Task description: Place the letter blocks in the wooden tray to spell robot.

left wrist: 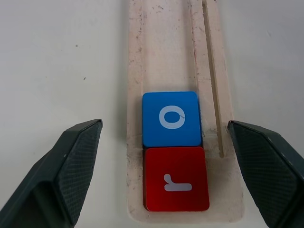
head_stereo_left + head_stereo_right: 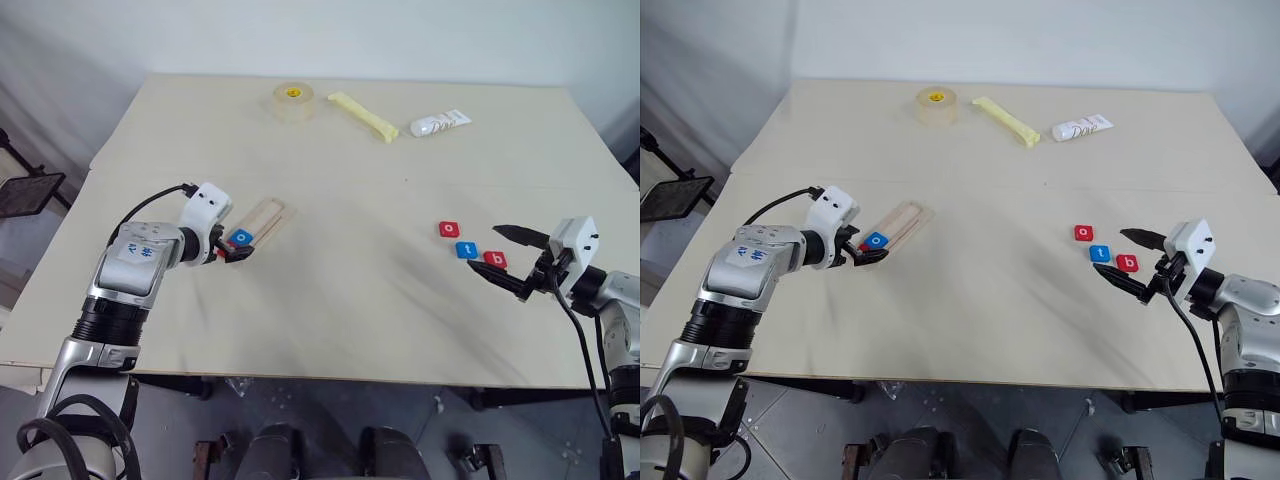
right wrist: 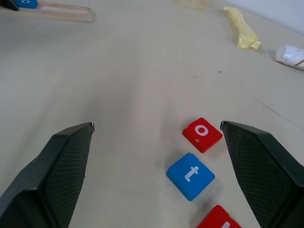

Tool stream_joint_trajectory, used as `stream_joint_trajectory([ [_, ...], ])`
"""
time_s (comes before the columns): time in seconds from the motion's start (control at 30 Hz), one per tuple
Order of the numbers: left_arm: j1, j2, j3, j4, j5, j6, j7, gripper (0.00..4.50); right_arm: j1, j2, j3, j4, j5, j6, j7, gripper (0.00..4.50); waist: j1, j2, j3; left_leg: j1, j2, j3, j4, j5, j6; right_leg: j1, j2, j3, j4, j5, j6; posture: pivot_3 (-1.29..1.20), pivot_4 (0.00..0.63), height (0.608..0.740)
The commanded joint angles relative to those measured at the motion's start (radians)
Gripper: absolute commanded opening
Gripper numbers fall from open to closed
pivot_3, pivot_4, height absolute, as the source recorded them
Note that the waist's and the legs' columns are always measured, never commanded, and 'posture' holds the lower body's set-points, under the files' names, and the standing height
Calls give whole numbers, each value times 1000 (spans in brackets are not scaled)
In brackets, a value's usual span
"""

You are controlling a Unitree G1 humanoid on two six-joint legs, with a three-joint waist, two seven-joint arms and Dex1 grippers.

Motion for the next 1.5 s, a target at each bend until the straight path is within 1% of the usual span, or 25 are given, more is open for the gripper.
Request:
stream_joint_trajectory([
  [0.03,48,25,-30,7,29,40,-6,4500,-10,-13,-4,-8,5,1,-1,4461,-2,0,0,0,0,0,0,0,0,0,0,0,0,0,0,0,150,740],
  [0.27,64,52,-26,-73,26,73,-4,4500,-12,-10,-1,-11,2,7,-6,4461,-15,0,0,0,0,0,-1,0,0,0,0,0,0,0,0,0,150,740],
  [0.43,55,67,-34,-118,27,124,4,4500,-11,-7,2,-17,1,13,-8,4461,-20,0,0,0,0,0,-1,0,0,-1,0,1,0,0,0,0,150,740],
  [0.53,47,67,-18,-145,14,156,7,4500,-16,-5,5,-17,1,16,-11,4461,-21,0,0,0,0,0,-1,0,0,-1,0,1,1,0,0,0,150,740],
  [0.8,57,53,-25,-115,12,163,5,4500,-28,-4,19,-9,1,18,-20,4461,-21,0,0,0,0,0,-1,0,0,-1,0,3,0,0,0,0,150,740],
  [0.9,63,50,-35,-99,22,150,10,3914,-35,-4,24,-2,0,13,-26,4500,-21,0,0,0,0,0,-1,0,0,-1,0,3,0,0,0,0,150,740],
  [0.97,63,46,-33,-93,19,148,9,3407,-36,-4,24,-2,0,13,-28,4500,-21,0,0,0,0,0,-1,0,0,0,0,4,0,0,0,0,150,740],
  [1.07,61,51,-42,-85,12,141,-14,3405,-34,-4,23,-5,1,12,-32,4500,-21,0,0,0,0,0,-1,0,0,0,0,4,0,0,0,0,150,740],
  [1.17,24,62,-67,-95,25,48,-56,3405,-14,-10,9,-21,8,16,-42,4500,-19,0,0,0,0,0,-1,0,0,0,0,4,1,0,0,0,150,740],
  [1.23,-7,65,-87,-108,29,19,-85,3405,-2,-12,4,-32,12,19,-46,4500,-14,0,0,0,0,0,0,0,0,0,0,4,0,0,0,0,150,740],
  [1.4,-100,34,-156,-149,19,-24,-176,3405,34,-14,-9,-61,23,19,-60,4500,0,-2,2,-4,-1,0,0,0,0,-3,0,3,0,0,0,0,150,740],
  [1.5,-170,-5,-241,-161,34,-69,-249,3405,80,-20,-30,-92,36,19,-62,4500,8,-2,2,-5,-1,-1,0,0,0,-4,0,1,0,0,0,0,150,740],
])
